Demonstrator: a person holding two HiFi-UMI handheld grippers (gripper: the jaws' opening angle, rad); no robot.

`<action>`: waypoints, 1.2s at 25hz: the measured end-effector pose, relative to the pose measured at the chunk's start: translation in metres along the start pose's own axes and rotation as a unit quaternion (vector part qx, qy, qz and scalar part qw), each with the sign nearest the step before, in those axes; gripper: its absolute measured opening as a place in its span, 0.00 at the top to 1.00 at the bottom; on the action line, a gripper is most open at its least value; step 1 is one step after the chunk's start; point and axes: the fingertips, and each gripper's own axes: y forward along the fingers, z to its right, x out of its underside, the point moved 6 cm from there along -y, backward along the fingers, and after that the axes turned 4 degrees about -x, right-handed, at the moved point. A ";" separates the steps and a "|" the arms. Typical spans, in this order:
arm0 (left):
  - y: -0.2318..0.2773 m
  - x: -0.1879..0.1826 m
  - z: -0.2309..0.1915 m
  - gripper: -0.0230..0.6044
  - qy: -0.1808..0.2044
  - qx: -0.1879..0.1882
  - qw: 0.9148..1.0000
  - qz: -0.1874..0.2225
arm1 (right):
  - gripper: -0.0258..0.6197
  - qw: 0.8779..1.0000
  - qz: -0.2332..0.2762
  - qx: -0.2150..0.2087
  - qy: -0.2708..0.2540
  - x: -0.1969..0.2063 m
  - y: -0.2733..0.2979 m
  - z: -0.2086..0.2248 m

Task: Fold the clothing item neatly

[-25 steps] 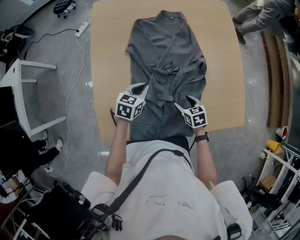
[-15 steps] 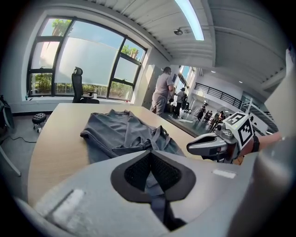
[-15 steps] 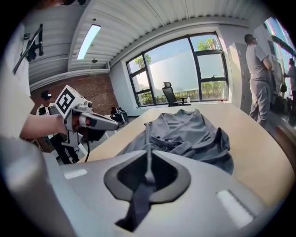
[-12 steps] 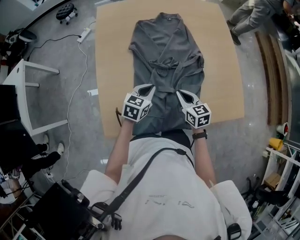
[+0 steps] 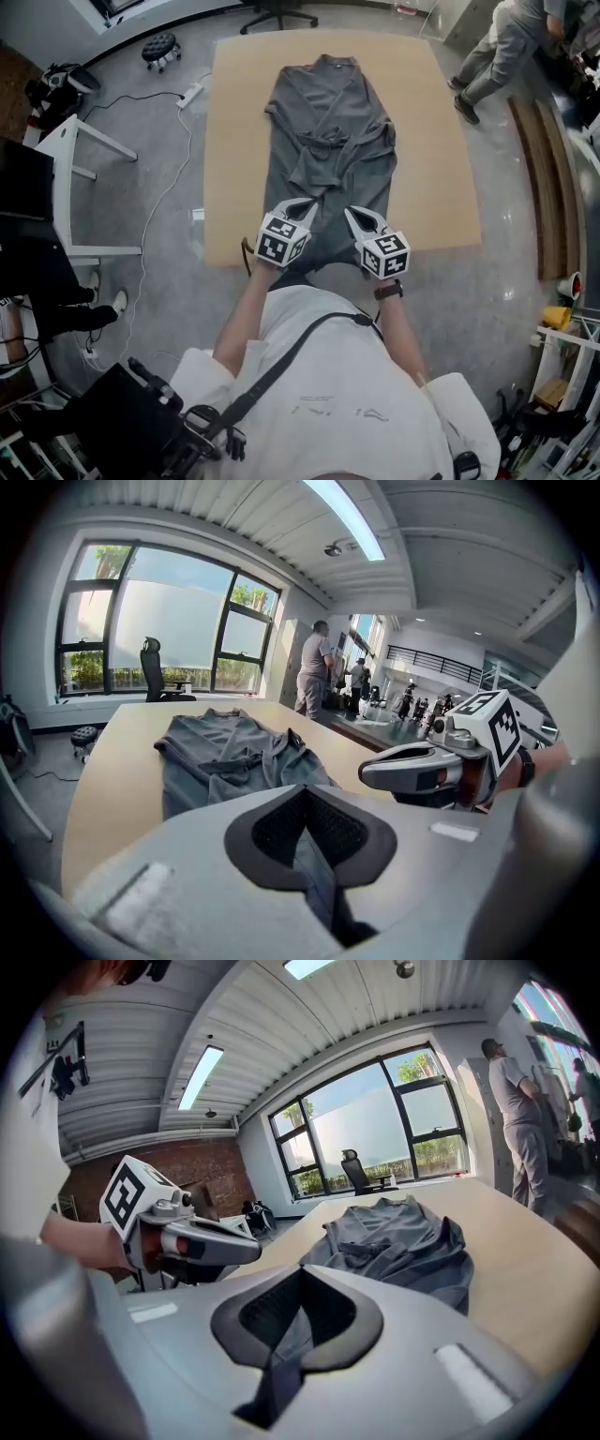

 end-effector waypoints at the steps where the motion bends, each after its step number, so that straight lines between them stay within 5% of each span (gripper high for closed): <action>1: -0.008 0.009 0.010 0.96 -0.004 -0.006 1.000 -0.004 | 0.95 1.000 0.000 -0.001 0.000 0.007 -0.010 -0.005; 10: -0.063 0.113 0.077 0.96 -0.068 -0.062 0.994 -0.056 | 0.96 0.995 0.008 -0.016 0.093 0.088 -0.084 -0.048; 14: -0.075 0.131 0.065 0.95 -0.052 -0.099 0.990 -0.085 | 0.96 0.996 -0.014 -0.002 0.086 0.107 -0.087 -0.054; 18: -0.092 0.154 0.040 0.95 -0.076 -0.141 0.981 -0.108 | 0.95 0.993 -0.031 0.050 0.099 0.138 -0.096 -0.034; 24: -0.099 0.221 0.003 0.78 -0.117 -0.162 0.960 -0.195 | 0.76 0.983 -0.086 0.091 0.134 0.190 -0.090 0.012; 27: -0.088 0.269 0.000 0.63 -0.177 -0.135 0.947 -0.233 | 0.51 0.978 -0.122 0.089 0.147 0.221 -0.082 0.027; 30: -0.087 0.283 -0.018 0.58 -0.189 -0.176 0.941 -0.218 | 0.33 0.975 -0.145 0.079 0.147 0.243 -0.069 0.043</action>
